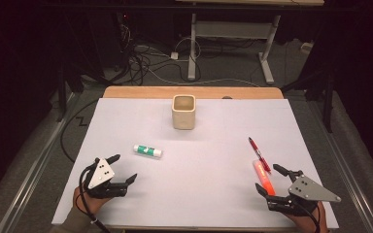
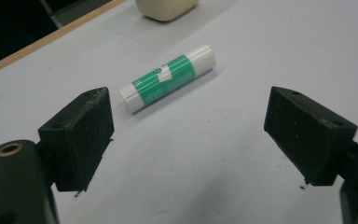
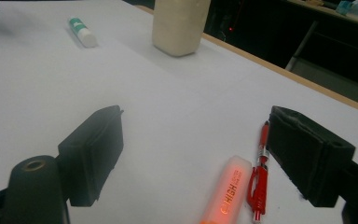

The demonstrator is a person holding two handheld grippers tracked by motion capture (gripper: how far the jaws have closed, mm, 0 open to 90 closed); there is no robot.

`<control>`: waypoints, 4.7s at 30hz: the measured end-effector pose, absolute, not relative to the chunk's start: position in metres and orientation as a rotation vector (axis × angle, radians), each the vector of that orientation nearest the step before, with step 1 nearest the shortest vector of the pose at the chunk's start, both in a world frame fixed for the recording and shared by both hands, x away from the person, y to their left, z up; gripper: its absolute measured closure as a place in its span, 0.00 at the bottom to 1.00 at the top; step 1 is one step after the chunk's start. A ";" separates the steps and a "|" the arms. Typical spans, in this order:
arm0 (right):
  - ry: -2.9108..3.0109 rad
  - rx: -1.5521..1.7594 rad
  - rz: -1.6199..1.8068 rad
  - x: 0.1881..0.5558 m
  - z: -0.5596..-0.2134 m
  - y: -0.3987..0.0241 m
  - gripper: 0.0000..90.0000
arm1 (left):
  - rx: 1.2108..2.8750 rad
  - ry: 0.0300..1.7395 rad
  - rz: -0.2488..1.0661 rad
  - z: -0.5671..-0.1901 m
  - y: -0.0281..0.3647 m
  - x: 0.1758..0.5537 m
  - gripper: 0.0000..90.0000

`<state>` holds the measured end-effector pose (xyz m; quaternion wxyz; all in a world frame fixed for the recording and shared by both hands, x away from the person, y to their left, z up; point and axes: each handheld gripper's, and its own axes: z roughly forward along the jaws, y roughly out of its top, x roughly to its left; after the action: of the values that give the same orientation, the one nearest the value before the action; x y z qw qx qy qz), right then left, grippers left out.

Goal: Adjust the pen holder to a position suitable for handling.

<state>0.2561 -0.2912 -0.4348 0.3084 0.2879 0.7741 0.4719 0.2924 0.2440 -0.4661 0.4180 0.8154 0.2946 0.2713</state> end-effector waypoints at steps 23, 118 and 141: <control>2.089 0.792 1.214 0.263 -0.442 -0.295 0.24 | 2.161 0.587 0.663 -0.392 0.205 0.358 0.23; 2.104 0.769 1.210 0.262 -0.445 -0.295 0.40 | 2.523 0.092 0.074 -0.382 0.044 0.447 0.89; 2.097 0.776 1.195 0.262 -0.444 -0.297 0.39 | 2.383 0.184 0.323 -0.357 0.069 0.419 0.74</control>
<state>0.2615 -0.2967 -0.4436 0.2985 0.2919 0.7896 0.4497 0.4187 0.0695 -0.3567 0.3568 0.9230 0.0714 0.1252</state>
